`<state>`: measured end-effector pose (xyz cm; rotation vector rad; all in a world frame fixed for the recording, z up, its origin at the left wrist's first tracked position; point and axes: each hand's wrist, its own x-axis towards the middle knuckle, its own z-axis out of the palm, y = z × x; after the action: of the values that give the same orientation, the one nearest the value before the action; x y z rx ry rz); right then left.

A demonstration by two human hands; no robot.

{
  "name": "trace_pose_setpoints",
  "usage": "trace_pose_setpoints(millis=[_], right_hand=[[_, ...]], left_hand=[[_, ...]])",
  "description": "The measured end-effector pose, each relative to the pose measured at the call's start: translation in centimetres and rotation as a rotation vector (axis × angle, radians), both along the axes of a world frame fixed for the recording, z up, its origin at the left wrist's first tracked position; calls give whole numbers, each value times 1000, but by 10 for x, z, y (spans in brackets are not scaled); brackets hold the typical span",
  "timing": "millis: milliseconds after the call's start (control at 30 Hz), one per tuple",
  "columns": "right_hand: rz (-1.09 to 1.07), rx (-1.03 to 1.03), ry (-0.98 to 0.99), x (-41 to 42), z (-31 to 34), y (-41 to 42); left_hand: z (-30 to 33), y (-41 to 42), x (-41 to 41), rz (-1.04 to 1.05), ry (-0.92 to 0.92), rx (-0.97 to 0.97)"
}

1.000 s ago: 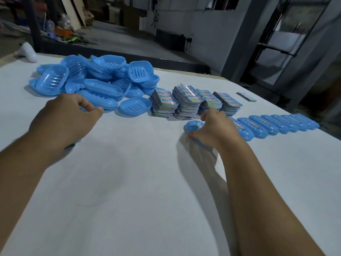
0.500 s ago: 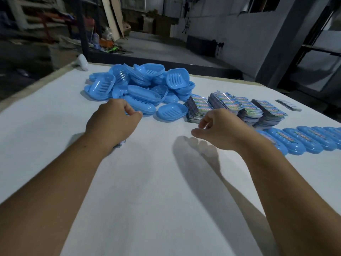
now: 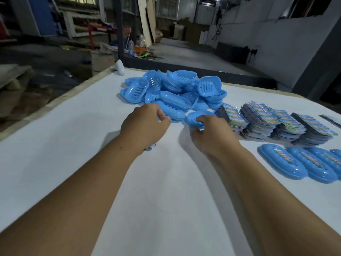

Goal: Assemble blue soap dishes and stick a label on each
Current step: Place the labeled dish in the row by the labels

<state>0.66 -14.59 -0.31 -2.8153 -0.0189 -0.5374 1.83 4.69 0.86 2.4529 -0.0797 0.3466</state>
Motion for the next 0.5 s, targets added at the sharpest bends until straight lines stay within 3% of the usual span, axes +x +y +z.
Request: trace_pose_setpoints(millis=[167,267,367,500], right_hand=[[1,-18,-50,-1,-2,-3],[26,91,-164,-7,5,-4],[86,382,-217,-20,17,-2],[200,1150,-27,-34,31,5]], left_hand=[[-2,-2,-2,-80,-58,9],[-7,-4,-3,-197,-100,-9],[-9,-9,-8,-273,-158,18],[-4,-11,-10,-307,-163,-42]])
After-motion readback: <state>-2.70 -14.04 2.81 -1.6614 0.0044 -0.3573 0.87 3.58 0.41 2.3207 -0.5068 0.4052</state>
